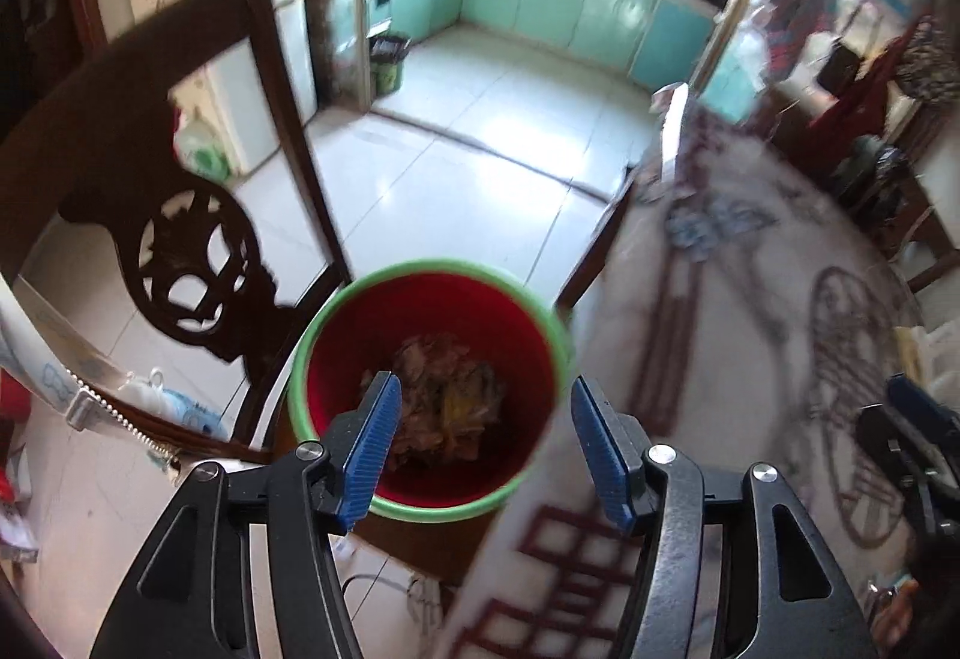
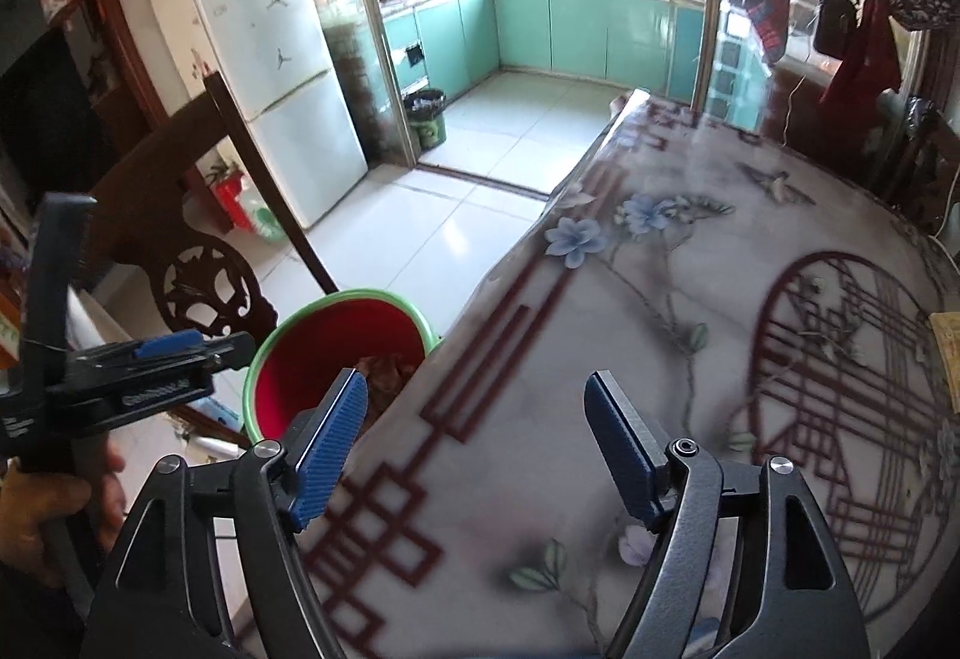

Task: Collect trash

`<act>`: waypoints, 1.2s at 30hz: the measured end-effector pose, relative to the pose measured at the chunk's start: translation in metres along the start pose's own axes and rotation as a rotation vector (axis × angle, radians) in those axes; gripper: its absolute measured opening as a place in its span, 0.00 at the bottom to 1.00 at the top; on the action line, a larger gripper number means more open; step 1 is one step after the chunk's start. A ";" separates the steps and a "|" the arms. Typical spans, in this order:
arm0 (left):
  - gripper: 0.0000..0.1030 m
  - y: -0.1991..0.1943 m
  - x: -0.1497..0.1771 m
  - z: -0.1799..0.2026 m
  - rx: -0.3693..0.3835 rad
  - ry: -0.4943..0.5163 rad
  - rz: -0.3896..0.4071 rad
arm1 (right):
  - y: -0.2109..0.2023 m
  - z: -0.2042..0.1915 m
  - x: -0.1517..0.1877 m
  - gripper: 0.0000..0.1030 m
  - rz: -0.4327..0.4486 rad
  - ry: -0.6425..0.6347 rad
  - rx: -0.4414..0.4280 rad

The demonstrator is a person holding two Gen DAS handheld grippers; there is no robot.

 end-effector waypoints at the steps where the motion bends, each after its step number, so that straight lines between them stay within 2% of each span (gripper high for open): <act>1: 0.56 -0.012 0.003 0.010 0.017 0.009 0.024 | -0.006 0.003 0.001 0.78 0.014 -0.003 0.004; 7: 0.64 -0.064 0.015 0.074 0.109 0.055 0.120 | -0.062 0.039 0.015 0.84 0.112 0.010 0.072; 9: 0.64 -0.081 0.019 0.099 0.148 0.070 0.145 | -0.087 0.059 0.020 0.91 0.163 0.044 0.109; 10: 0.64 -0.090 0.020 0.109 0.170 0.073 0.163 | -0.100 0.069 0.023 1.00 0.189 0.058 0.135; 11: 0.65 -0.101 0.021 0.121 0.194 0.075 0.195 | -0.114 0.079 0.024 1.00 0.218 0.067 0.160; 15: 0.83 -0.157 0.026 0.171 0.275 0.106 0.397 | -0.165 0.111 0.025 1.00 0.334 0.071 0.294; 17: 0.85 -0.179 0.030 0.187 0.302 0.114 0.444 | -0.184 0.122 0.025 1.00 0.375 0.071 0.338; 19: 0.90 -0.201 0.032 0.203 0.313 0.128 0.505 | -0.199 0.131 0.025 1.00 0.404 0.077 0.368; 20: 0.96 -0.212 0.033 0.213 0.305 0.138 0.535 | -0.205 0.136 0.026 1.00 0.413 0.086 0.384; 22: 0.98 -0.224 0.034 0.228 0.288 0.156 0.564 | -0.213 0.142 0.028 1.00 0.435 0.101 0.389; 26: 0.98 -0.236 0.040 0.245 0.267 0.132 0.564 | -0.229 0.154 0.036 1.00 0.513 0.148 0.397; 29: 0.98 -0.240 0.047 0.252 0.297 0.133 0.549 | -0.236 0.163 0.042 1.00 0.512 0.158 0.418; 32: 0.98 -0.238 0.052 0.259 0.331 0.143 0.488 | -0.239 0.170 0.048 1.00 0.504 0.161 0.438; 36: 0.98 -0.233 0.056 0.263 0.321 0.136 0.460 | -0.241 0.175 0.052 1.00 0.500 0.163 0.423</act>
Point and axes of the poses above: each gripper's, at about its wrist camera, not at the fingertips, and y roughly the way its jaws point, z to its right, x to its underside, the point moved 5 cm from there along y, roughly the way its jaws point, and after that the axes turned 11 degrees about -y, right-handed, at the moved point
